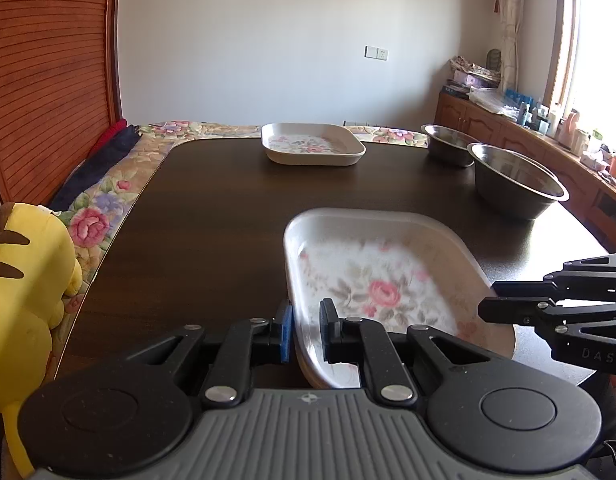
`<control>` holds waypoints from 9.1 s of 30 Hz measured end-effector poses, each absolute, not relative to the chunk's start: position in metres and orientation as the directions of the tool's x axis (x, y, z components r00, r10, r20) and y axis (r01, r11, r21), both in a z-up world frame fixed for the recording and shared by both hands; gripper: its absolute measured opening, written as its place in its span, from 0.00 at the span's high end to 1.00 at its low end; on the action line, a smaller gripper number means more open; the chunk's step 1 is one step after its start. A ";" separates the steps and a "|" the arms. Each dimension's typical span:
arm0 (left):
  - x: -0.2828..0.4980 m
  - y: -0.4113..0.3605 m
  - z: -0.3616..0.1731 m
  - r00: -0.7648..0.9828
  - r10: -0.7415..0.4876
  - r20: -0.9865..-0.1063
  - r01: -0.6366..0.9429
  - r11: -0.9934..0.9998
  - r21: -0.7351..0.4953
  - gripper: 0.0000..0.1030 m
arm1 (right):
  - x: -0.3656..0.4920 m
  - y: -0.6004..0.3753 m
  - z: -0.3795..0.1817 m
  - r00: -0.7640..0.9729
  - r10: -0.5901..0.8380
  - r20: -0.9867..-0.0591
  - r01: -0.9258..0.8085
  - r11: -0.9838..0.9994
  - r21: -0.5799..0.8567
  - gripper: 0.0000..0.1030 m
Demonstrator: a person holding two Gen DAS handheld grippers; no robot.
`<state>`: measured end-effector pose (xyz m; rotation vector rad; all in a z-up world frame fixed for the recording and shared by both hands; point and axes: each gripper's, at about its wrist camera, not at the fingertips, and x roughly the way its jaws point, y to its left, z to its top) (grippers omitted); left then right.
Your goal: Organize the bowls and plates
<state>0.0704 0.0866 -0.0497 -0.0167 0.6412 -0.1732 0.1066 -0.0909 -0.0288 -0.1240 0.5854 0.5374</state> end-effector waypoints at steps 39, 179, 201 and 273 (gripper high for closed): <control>0.104 0.046 0.018 0.885 -0.049 -0.463 0.088 0.994 0.063 0.38 | 0.124 -0.149 -0.010 0.804 0.459 -0.378 -0.464 0.882 0.082 0.82; 0.191 0.067 0.026 0.818 -0.198 -0.539 0.206 0.977 -0.046 0.89 | 0.227 -0.110 0.024 0.827 0.320 -0.463 -0.314 0.945 0.092 0.88; 0.113 0.054 0.016 0.816 -0.221 -0.534 0.236 0.971 -0.041 0.89 | 0.160 -0.118 0.010 0.827 0.321 -0.462 -0.315 0.945 0.092 0.88; 0.072 0.088 -0.027 0.794 -0.212 -0.570 0.180 0.977 -0.113 0.69 | 0.112 -0.097 -0.030 0.760 0.413 -0.502 -0.431 0.898 0.086 0.81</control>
